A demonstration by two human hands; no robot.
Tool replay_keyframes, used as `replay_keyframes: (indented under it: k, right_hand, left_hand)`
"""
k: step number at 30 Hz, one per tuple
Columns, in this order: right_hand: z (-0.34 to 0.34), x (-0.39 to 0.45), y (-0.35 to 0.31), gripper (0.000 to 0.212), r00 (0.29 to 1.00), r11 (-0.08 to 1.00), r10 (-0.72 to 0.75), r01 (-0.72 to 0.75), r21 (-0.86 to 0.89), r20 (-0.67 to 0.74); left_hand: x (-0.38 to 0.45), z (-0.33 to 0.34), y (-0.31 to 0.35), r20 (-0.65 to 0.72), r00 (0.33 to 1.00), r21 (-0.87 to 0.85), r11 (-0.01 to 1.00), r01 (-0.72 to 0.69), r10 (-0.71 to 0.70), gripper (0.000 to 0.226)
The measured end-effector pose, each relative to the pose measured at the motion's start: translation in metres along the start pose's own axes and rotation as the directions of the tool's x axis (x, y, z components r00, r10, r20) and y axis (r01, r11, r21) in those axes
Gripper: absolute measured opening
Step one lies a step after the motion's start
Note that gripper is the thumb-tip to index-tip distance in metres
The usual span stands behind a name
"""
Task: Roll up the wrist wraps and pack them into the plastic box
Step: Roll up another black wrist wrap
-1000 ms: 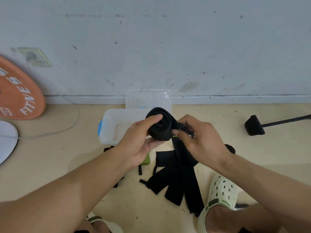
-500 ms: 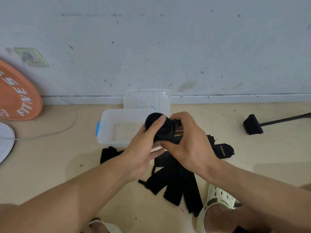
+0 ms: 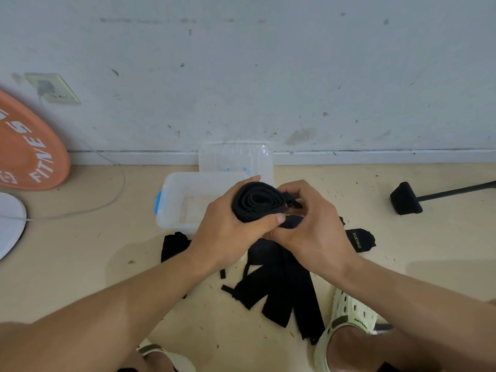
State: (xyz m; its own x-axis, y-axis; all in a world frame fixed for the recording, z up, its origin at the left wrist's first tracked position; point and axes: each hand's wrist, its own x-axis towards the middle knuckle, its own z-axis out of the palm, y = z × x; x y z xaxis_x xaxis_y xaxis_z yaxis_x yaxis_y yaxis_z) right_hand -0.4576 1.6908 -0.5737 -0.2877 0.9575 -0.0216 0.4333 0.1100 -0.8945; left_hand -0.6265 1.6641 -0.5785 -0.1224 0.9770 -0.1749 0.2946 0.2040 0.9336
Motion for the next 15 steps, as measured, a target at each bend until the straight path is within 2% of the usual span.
replay_keyframes:
  k: [5, 7, 12, 15]
  right_hand:
    - [0.0014, -0.0022, -0.0023, 0.056, 0.999, 0.999, 0.043, -0.043, 0.022, -0.006]
    - [0.0011, -0.0005, -0.0014, 0.058, 0.999, 0.998, 0.052, -0.052, 0.022, -0.007]
    - [0.0021, -0.0002, 0.0011, 0.055, 0.999, 0.998, 0.053, -0.053, 0.015, 0.008]
    - [0.0014, -0.0006, 0.002, 0.054, 0.998, 0.999, 0.053, -0.054, 0.011, 0.014]
  left_hand:
    - [-0.0024, 0.0004, 0.0009, 0.006, 0.999, 0.009, 0.999, -0.037, 0.037, 0.038]
    - [-0.0023, 0.0013, 0.0022, -0.002, 0.999, 0.006, 0.999, -0.038, 0.038, 0.033]
    - [0.0006, 0.0038, -0.0009, 0.009, 1.0, 0.03, 0.999, -0.013, 0.012, 0.053]
    - [0.0012, 0.004, -0.0024, -0.005, 1.0, 0.037, 0.999, 0.006, -0.006, 0.056]
